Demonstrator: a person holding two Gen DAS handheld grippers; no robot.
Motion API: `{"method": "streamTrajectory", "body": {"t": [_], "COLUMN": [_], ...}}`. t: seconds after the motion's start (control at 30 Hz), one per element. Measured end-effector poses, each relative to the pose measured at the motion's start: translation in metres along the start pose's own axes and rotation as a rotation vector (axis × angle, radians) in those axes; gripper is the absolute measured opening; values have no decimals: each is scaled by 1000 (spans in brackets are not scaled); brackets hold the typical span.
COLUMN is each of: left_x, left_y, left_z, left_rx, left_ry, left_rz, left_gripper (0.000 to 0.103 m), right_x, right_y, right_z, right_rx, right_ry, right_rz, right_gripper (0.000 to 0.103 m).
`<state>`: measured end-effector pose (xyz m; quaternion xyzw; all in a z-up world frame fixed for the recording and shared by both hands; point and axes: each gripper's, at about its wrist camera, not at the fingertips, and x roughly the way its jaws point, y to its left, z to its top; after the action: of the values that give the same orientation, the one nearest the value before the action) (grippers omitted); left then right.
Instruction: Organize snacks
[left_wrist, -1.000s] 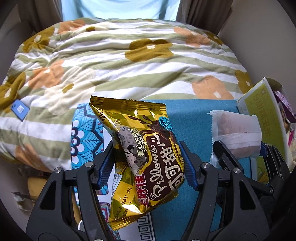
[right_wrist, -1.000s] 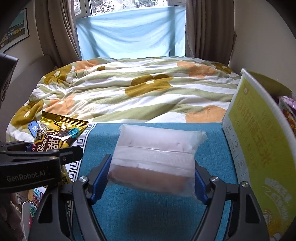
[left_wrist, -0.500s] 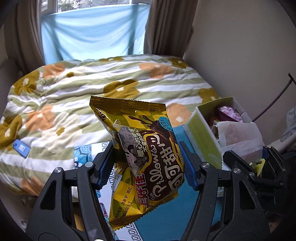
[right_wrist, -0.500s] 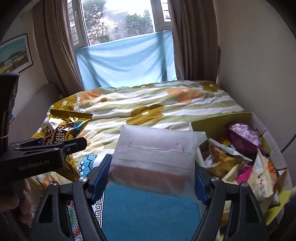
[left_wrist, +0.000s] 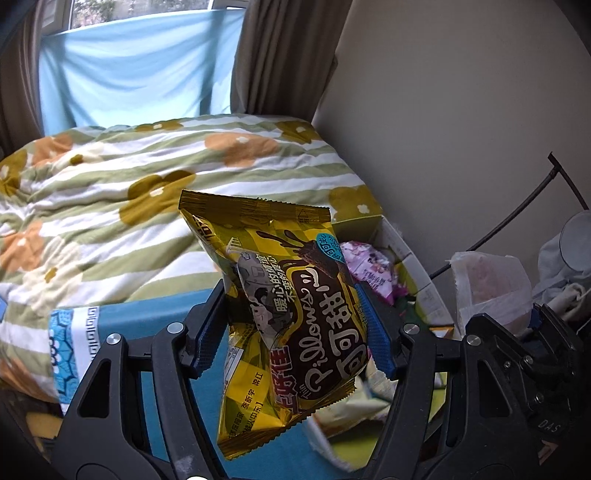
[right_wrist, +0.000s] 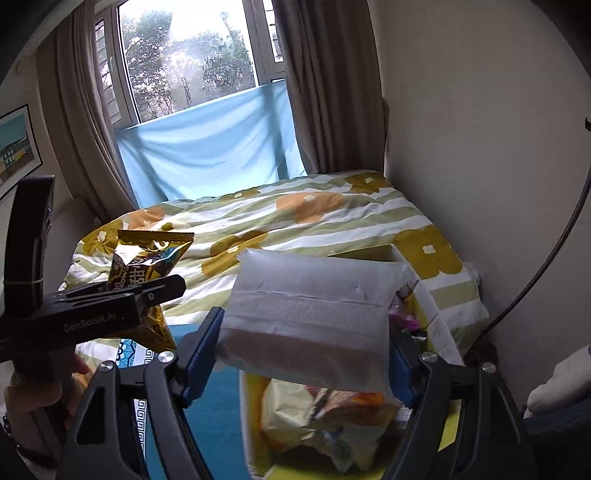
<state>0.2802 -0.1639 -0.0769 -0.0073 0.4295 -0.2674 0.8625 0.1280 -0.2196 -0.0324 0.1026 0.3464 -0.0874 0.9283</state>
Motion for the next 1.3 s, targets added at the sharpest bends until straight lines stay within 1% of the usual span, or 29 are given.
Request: {"method": "streamTrajectory", "body": {"t": [0.1, 0.13, 0.17, 0.2, 0.23, 0.37, 0.43, 0.5, 0.6, 0.77, 0.87, 0.93, 0.97, 1.0, 1.03, 1.07, 1.2, 1.3], "left_x": [32, 42, 49, 55, 58, 56, 50, 42, 29, 6, -9, -14, -14, -15, -15, -15, -12, -20], "left_y": [-25, -31, -36, -40, -43, -42, -38, -33, -22, -8, -2, -1, 0, 0, 1, 2, 4, 0], "left_z": [9, 11, 12, 14, 14, 8, -1, -11, -25, -36, -42, -47, -50, -56, -62, -69, -90, -97], "left_rx": [-29, -45, -58, -69, -78, -142, -182, -212, -231, -285, -325, -344, -351, -357, -364, -371, -395, -380], "left_ry": [11, 11, 7, 3, -3, -8, -2, 8, 7, -20, -43, -43, -38, -32, -24, -15, 20, 16], "left_rz": [9, 19, 35, 59, 70, 110, 110, 130, 176, 220, 244, 261, 270, 279, 287, 292, 289, 290], "left_gripper": [66, 79, 95, 101, 102, 102, 102, 102, 102, 102, 102, 102, 102, 102, 102, 102, 102, 102], "right_x": [3, 5, 8, 11, 14, 34, 44, 53, 60, 68, 75, 83, 84, 85, 85, 85, 89, 82], "right_y": [-33, -43, -53, -63, -71, -98, -107, -111, -108, -103, -91, -85, -85, -86, -89, -92, -93, -93], "right_z": [11, 13, 17, 20, 23, 30, 32, 31, 27, 27, 33, 35, 35, 33, 30, 25, 5, 0], "right_rx": [-27, -37, -48, -56, -64, -77, -84, -91, -119, -152, -181, -190, -185, -173, -160, -151, -200, -190], "right_ry": [6, 9, 12, 14, 18, 58, 77, 97, 123, 148, 173, 190, 186, 177, 172, 174, 223, 215], "right_rz": [18, 23, 30, 36, 41, 87, 116, 146, 188, 260, 302, 315, 320, 325, 330, 331, 284, 285], "right_gripper": [74, 74, 74, 74, 74, 74, 74, 74, 74, 74, 75, 75, 78, 92, 100, 103, 103, 103]}}
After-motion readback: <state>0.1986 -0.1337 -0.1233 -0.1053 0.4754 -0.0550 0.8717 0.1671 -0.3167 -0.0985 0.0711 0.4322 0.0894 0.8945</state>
